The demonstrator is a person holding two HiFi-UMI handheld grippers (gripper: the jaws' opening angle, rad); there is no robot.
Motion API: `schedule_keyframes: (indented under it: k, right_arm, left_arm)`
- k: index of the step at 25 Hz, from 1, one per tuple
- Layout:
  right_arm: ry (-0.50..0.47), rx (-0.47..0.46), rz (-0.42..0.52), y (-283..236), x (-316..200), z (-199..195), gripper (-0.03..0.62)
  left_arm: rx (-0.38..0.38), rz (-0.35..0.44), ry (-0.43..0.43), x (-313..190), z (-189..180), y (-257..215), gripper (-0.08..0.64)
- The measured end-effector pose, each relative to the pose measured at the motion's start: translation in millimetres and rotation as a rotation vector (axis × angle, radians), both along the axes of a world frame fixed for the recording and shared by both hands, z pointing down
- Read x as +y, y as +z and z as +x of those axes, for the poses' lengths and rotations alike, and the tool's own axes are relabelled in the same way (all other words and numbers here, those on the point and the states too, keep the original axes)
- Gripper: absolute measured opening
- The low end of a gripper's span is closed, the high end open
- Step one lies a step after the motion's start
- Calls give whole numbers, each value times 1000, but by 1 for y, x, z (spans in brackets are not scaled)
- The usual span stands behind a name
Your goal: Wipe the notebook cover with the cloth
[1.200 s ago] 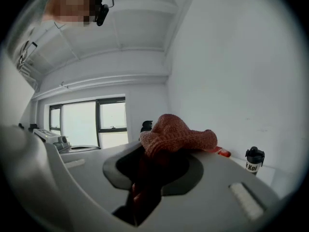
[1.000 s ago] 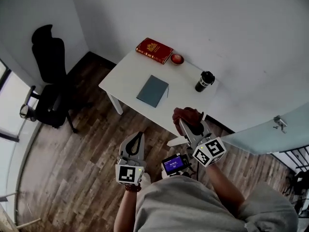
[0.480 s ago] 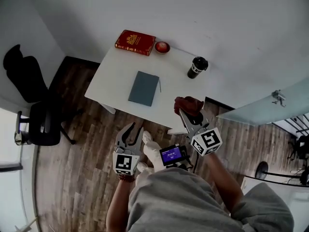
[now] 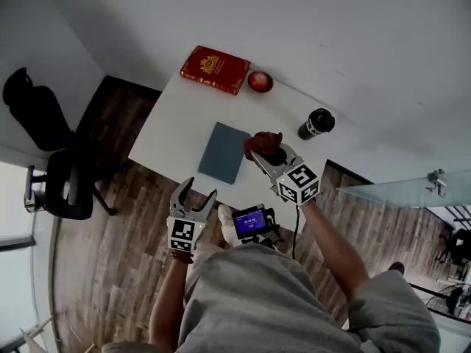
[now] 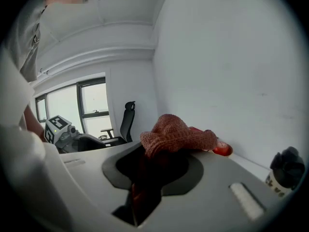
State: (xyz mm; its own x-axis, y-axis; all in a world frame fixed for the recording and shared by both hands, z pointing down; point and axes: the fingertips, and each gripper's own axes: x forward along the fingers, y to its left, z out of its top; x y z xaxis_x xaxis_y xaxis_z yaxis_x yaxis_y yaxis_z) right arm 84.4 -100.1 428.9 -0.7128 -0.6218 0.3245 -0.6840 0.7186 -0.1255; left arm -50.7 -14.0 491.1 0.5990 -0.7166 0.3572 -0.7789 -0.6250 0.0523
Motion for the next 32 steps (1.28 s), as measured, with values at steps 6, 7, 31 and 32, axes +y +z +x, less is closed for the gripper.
schedule_keyframes:
  k: [6,7,31,32]
  right_arm:
    - [-82,20,-60,46,-66,-18,98]
    - [-98,22,-78,53,-73,-22,100]
    - [-244,296,-216,226,-169,-90,103]
    - [-251,314,-208,228,-168,-92,103]
  left_arm:
    - [-46,-115,6,-22,5,60,377]
    - [-49,-132,7,-22,6,70,389]
    - [-179,-295,-66,-48,21,203,593]
    - [-196,-303,-68,-48,21,206,596]
